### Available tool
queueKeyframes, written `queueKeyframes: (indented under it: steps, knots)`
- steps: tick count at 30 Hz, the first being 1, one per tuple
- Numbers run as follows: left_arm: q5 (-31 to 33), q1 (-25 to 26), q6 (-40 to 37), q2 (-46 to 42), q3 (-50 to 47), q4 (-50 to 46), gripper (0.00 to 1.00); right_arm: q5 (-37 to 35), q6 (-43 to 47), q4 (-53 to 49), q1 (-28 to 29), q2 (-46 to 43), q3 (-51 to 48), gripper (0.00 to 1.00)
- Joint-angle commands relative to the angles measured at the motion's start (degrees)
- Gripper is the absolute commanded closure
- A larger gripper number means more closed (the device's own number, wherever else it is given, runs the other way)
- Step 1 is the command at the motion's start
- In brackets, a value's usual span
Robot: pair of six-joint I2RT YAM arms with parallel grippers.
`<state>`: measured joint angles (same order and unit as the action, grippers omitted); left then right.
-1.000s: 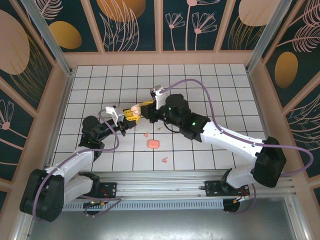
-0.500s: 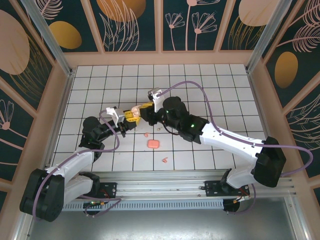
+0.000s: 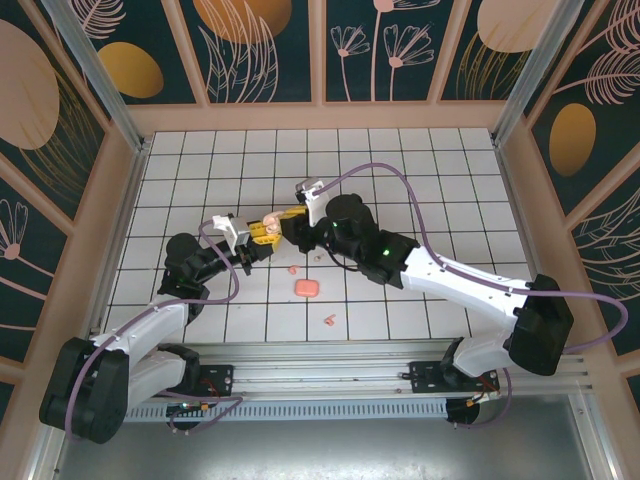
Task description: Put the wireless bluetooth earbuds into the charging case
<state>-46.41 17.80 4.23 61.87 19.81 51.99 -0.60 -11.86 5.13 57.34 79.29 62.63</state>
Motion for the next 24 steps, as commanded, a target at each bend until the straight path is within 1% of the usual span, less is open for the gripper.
queueKeyframes:
  steps: [1,13,14,16,19,22,24]
  knots:
    - [1.27,0.14,0.63,-1.31,0.49,3.63,0.87,1.88,1.30,-4.41,2.05,-0.71,-0.15,0.77]
    - [1.50,0.20,0.42,-1.22,0.53,3.38,0.87,-0.01,1.87,-6.00,2.60,0.03,1.09,0.77]
    - [1.38,0.16,0.21,-1.22,0.49,3.17,0.87,-1.45,1.69,-5.88,2.61,0.02,1.12,0.77]
    - [1.17,0.13,-0.34,-1.28,0.53,2.59,0.87,-2.09,1.35,-4.85,2.51,-0.46,0.88,0.76]
    - [1.24,0.16,-3.21,-1.73,0.58,-0.34,0.87,-1.52,0.23,-2.70,1.71,-2.38,0.22,0.77]
    - [2.26,0.13,-8.44,-2.60,1.01,-5.64,0.87,-0.54,-1.50,-2.70,0.10,-4.57,0.39,0.78]
    - [3.13,0.18,-10.92,-3.26,1.02,-7.75,0.87,2.46,-2.99,-3.10,-1.23,-5.96,0.35,0.78]
